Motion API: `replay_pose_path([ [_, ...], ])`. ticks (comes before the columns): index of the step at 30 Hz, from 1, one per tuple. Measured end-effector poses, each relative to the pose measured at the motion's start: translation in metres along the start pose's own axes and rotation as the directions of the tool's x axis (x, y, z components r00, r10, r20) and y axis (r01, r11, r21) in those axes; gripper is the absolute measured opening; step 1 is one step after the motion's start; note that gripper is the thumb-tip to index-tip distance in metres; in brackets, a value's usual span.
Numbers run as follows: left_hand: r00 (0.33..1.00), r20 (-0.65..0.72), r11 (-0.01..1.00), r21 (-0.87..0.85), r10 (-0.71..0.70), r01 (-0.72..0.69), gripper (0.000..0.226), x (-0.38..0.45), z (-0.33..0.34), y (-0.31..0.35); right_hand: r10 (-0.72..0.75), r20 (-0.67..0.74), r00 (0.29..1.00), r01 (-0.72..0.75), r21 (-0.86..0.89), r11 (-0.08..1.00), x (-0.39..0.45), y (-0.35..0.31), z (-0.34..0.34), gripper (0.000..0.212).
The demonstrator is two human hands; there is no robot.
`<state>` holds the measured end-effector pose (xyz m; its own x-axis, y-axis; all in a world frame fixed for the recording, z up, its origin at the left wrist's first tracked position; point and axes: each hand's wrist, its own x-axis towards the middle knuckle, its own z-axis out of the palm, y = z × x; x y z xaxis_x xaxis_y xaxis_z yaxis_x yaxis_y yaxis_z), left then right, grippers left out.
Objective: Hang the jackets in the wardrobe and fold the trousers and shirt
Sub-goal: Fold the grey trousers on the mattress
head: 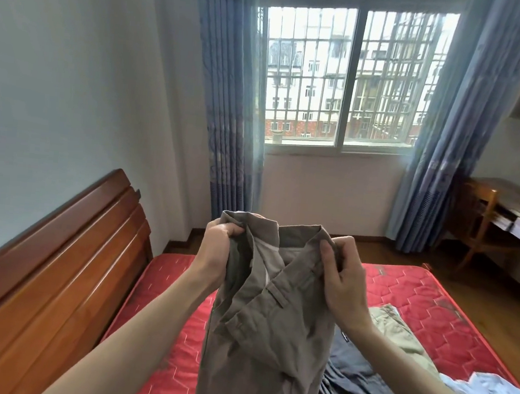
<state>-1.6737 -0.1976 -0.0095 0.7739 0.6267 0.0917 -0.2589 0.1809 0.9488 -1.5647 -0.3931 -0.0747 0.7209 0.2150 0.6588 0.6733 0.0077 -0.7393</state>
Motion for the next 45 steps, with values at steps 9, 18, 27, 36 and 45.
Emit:
replay_pose_path([
  [9, 0.984, 0.026, 0.939, 0.295, 0.179, -0.178, 0.049, 0.025, -0.064, 0.012, -0.081, 0.115, 0.99, 0.105, -0.22, 0.97, 0.046, 0.02, -0.075, 0.034],
  [18, 0.919, 0.345, 0.74, 0.566, 0.19, -0.365, 0.03, 0.027, -0.105, 0.026, -0.191, 0.501, 0.844, 0.409, -0.371, 0.834, 0.078, 0.035, -0.114, 0.031],
  [27, 0.836, 0.458, 0.278, 0.797, 0.3, -0.537, 0.029, 0.023, -0.111, 0.021, -0.125, 0.427, 0.895, 0.303, -0.38, 0.874, 0.069, 0.024, -0.101, 0.027],
  [36, 0.734, 0.552, -0.27, 0.834, 0.396, -0.481, 0.01, 0.014, -0.086, -0.007, 0.002, 0.414, 0.91, 0.148, -0.328, 0.933, 0.053, 0.016, -0.083, 0.018],
  [45, 0.284, 0.934, -0.381, 0.349, 0.216, -0.856, 0.085, 0.022, -0.106, 0.0, 0.094, 0.54, 0.837, 0.244, -0.52, 0.819, 0.065, 0.025, -0.108, 0.087],
])
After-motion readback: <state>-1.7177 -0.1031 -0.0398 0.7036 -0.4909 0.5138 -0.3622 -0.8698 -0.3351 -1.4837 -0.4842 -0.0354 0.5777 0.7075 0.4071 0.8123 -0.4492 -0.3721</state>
